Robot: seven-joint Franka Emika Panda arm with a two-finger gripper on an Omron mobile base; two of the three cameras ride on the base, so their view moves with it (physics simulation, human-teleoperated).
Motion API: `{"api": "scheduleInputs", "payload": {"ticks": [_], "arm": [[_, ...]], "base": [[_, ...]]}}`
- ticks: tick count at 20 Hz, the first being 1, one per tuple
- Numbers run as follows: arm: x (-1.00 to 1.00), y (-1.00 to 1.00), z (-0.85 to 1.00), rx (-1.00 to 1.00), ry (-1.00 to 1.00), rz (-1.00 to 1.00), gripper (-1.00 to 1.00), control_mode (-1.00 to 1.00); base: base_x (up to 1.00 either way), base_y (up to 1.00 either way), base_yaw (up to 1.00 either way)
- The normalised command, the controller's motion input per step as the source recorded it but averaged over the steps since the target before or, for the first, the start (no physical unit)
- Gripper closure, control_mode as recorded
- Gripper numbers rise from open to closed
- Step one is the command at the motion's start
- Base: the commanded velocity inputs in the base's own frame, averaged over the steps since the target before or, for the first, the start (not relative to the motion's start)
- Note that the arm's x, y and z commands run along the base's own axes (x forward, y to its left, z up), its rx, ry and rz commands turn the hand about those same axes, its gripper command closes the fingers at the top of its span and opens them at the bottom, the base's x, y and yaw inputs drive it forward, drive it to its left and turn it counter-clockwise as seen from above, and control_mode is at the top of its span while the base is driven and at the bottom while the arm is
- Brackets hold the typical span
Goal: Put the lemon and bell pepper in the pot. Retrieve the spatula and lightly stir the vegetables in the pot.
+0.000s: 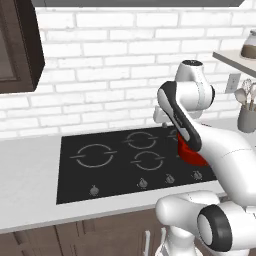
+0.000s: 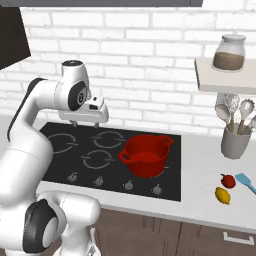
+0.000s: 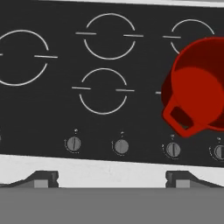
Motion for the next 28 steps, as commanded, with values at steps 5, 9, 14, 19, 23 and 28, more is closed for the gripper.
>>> {"api": "scheduleInputs", "payload": {"ticks": [5,9,14,19,23,28], "arm": [[0.0,0.0,0.0,0.0,0.0,0.0,-1.0,1.0],[0.0,0.0,0.0,0.0,0.0,0.0,-1.0,1.0],[0.0,0.0,0.0,0.0,0.0,0.0,-1.0,1.0],[0.0,0.0,0.0,0.0,0.0,0.0,-1.0,1.0],[0.0,0.0,0.0,0.0,0.0,0.0,-1.0,1.0],[0.0,0.0,0.0,0.0,0.0,0.0,-1.0,1.0]], "base": [[0.0,-0.35,-0.01],[-0.09,-0.96,0.0],[0.0,-0.95,0.0],[0.0,-0.65,0.0],[0.0,-0.24,-0.03],[0.0,0.0,0.0]]}}
